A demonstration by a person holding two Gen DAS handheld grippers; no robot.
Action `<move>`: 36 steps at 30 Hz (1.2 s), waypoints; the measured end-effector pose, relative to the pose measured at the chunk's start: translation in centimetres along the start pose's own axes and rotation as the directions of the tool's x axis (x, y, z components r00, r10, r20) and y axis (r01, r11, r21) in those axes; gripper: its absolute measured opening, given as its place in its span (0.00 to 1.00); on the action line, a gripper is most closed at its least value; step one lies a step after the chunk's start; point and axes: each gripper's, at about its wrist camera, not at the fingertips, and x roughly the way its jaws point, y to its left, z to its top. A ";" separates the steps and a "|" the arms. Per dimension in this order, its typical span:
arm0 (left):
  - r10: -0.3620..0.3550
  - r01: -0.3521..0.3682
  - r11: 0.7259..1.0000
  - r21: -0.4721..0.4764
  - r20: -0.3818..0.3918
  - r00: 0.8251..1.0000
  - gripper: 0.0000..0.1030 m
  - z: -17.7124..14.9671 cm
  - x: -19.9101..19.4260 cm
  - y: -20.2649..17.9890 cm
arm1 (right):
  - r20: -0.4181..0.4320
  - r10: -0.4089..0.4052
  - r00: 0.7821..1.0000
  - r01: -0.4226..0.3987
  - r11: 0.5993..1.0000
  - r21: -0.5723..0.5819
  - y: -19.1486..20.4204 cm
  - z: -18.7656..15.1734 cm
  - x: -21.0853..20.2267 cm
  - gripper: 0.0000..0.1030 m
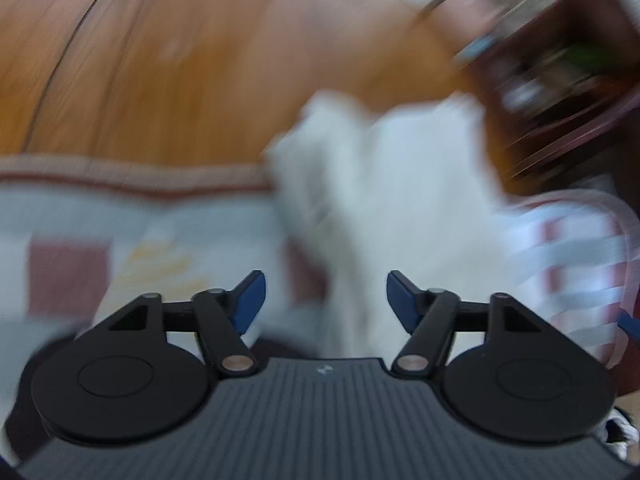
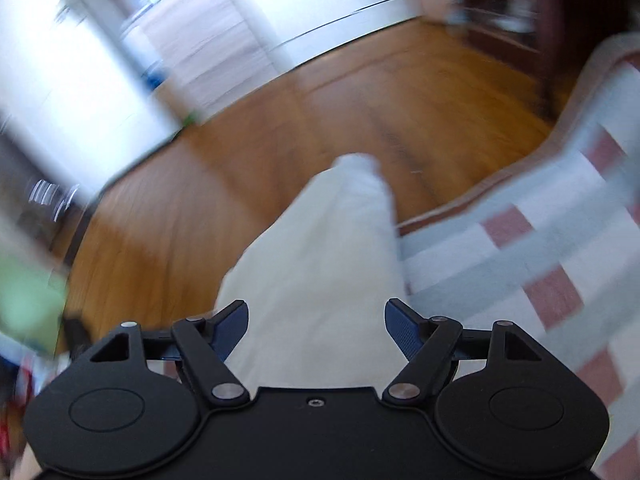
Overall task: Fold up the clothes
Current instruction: 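Lift the bundle with both grippers and carry it toward the striped chair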
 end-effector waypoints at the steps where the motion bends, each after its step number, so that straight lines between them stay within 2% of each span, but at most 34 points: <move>1: 0.006 -0.006 1.000 -0.015 -0.019 1.000 0.62 0.1 0.5 -0.4 | 0.000 -0.009 1.000 0.009 1.000 0.012 -0.2 -1.4 0.3 0.76; 4: -0.031 0.030 0.999 0.032 0.025 0.999 0.64 0.4 0.7 -2.2 | 0.020 -0.102 0.995 0.103 0.994 -0.045 -0.5 -4.9 0.9 0.78; 6: -0.050 0.046 0.996 0.073 0.052 0.997 0.65 0.4 0.8 -3.4 | 0.035 -0.094 0.995 0.096 0.992 -0.077 -0.6 -6.1 1.7 0.77; 9: -0.059 0.050 0.991 0.123 0.072 0.996 0.65 -0.3 1.4 -3.9 | 0.043 -0.026 0.999 0.029 0.997 -0.068 -1.8 -6.6 3.2 0.77; 12: -0.075 0.054 0.980 0.192 0.105 0.992 0.65 -1.0 2.1 -4.1 | 0.052 -0.052 0.997 0.053 0.998 -0.031 -3.7 -6.6 4.8 0.77; 15: -0.072 0.041 0.971 0.234 0.127 0.989 0.65 -1.2 2.8 -4.0 | 0.025 -0.027 0.999 0.026 0.999 0.035 -6.2 -7.3 6.8 0.77; 19: -0.106 0.080 0.975 0.209 0.117 0.987 0.65 -0.5 4.1 -3.6 | 0.011 -0.020 1.000 0.019 0.996 0.083 -9.5 -8.6 9.1 0.79; 20: -0.119 0.097 0.976 0.193 0.107 0.987 0.65 -0.2 4.6 -3.4 | 0.000 0.003 1.000 -0.003 0.994 0.111 -10.5 -8.9 9.7 0.82; 21: -0.140 0.124 0.979 0.163 0.092 0.986 0.65 0.1 5.1 -3.0 | -0.015 0.042 0.999 -0.039 0.988 0.151 -11.5 -9.1 10.3 0.87; 22: -0.162 0.151 0.980 0.129 0.078 0.984 0.65 0.5 5.6 -2.7 | -0.031 0.081 0.996 -0.073 0.978 0.195 -12.3 -9.3 11.0 0.87; 24: -0.214 0.214 0.977 -0.005 0.054 0.975 0.68 1.2 6.7 -1.5 | -0.060 0.150 0.987 -0.128 0.954 0.270 -13.5 -9.4 12.3 0.90; 25: -0.238 0.240 0.968 -0.066 0.045 0.970 0.68 1.6 7.3 -0.9 | -0.062 0.166 0.984 -0.145 0.954 0.262 -13.4 -9.2 12.7 0.91; 27: -0.237 0.238 0.968 -0.075 0.025 0.971 0.69 2.2 7.9 -1.1 | -0.065 0.199 0.978 -0.178 0.953 0.247 -13.4 -8.8 13.5 0.92; 29: -0.223 0.223 0.974 -0.044 0.003 0.975 0.70 2.7 8.5 -1.8 | -0.069 0.232 0.970 -0.211 0.950 0.232 -13.4 -8.4 14.3 0.92; 31: -0.214 0.213 0.977 -0.020 -0.004 0.977 0.69 3.0 8.8 -2.5 | -0.072 0.228 0.971 -0.218 0.969 0.120 -12.1 -7.7 14.8 0.75; 32: -0.195 0.195 0.981 0.003 0.002 0.981 0.52 2.9 8.7 -3.1 | -0.073 0.217 0.973 -0.214 0.976 0.042 -11.3 -7.3 15.1 0.65; 33: -0.177 0.176 0.984 0.035 0.023 0.984 0.41 2.8 8.2 -4.1 | -0.067 0.206 0.976 -0.209 0.977 -0.035 -10.4 -6.9 14.9 0.54; 34: -0.160 0.157 0.985 0.067 0.046 0.986 0.35 2.6 7.7 -5.1 | -0.051 0.196 0.979 -0.200 0.974 -0.109 -9.4 -6.6 14.3 0.51; 36: -0.155 0.143 0.982 0.126 0.087 0.984 0.32 2.3 6.9 -7.8 | 0.005 0.173 0.985 -0.167 0.959 -0.230 -7.8 -5.6 12.3 0.46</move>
